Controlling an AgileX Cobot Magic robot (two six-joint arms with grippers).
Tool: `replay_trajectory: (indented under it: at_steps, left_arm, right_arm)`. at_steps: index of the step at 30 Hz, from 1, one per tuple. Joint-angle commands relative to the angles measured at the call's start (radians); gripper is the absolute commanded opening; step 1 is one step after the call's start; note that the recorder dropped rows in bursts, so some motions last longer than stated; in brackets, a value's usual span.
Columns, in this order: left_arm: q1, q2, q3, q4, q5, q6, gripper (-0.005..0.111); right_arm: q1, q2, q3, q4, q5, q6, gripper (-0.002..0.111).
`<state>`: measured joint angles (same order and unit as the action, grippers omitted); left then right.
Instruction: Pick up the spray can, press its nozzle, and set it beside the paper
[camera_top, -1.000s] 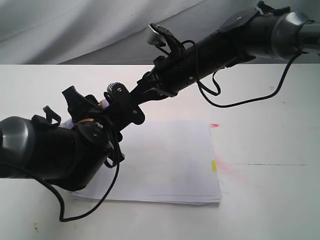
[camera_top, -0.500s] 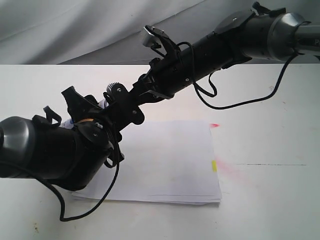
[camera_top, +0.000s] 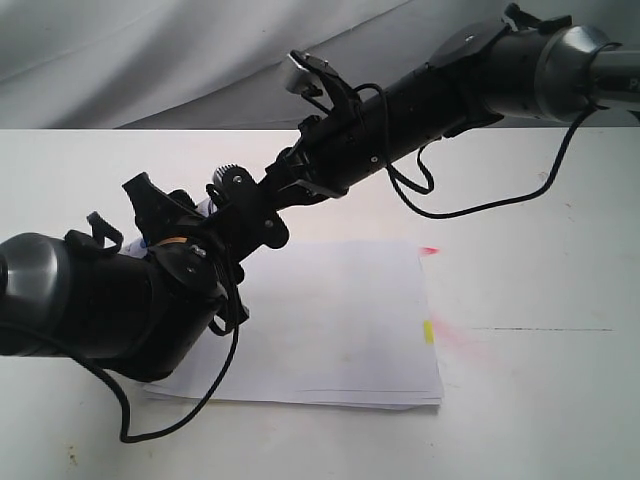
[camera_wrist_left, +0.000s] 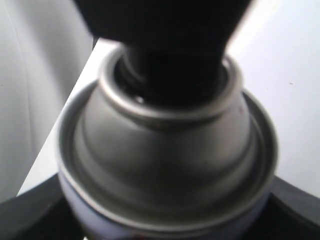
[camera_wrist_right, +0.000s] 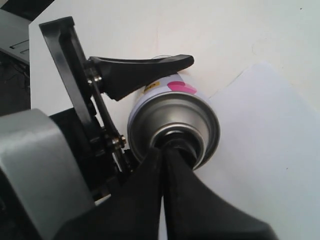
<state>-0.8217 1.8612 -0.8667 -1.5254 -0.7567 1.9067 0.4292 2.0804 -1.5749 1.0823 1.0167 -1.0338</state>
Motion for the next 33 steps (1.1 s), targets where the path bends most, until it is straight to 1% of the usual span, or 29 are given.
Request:
replay_trajectory:
  at_steps: [1,5,7,18,22,26,29,30,33]
  left_arm:
    - [-0.009,-0.018,-0.010,0.076,-0.007,-0.026,0.000]
    - [-0.009,-0.018,-0.010,0.077,-0.011,-0.026,0.000]
    - [-0.009,-0.018,-0.010,0.077,-0.013,-0.026,0.000]
    - [-0.009,-0.018,-0.010,0.077,-0.026,-0.026,0.000]
    - [-0.009,-0.018,-0.010,0.077,-0.026,-0.034,0.000]
    - [-0.009,-0.018,-0.010,0.096,-0.026,-0.100,0.000]
    - [-0.009,-0.018,-0.010,0.100,-0.026,-0.105,0.000]
    - [-0.009,-0.018,-0.010,0.103,-0.026,-0.131,0.000]
    - [-0.009,-0.023,-0.010,0.119,-0.023,-0.203,0.000]
  right_arm:
    - [-0.038,-0.028,0.003,-0.007,0.037,-0.006,0.000]
    - [-0.112,-0.071,0.003,-0.051,0.074,0.017,0.000]
    - [-0.130,-0.077,0.003,-0.051,0.100,0.017,0.000]
    - [-0.134,-0.093,0.003,-0.059,0.100,0.027,0.000]
    - [-0.159,-0.146,0.003,-0.079,0.094,0.064,0.000]
    - [-0.224,-0.252,0.003,-0.147,0.090,0.132,0.000]
    - [-0.282,-0.387,0.003,-0.269,0.102,0.225,0.000]
    - [-0.299,-0.456,0.003,-0.336,0.102,0.283,0.000]
    - [-0.323,-0.595,0.003,-0.433,0.102,0.360,0.000]
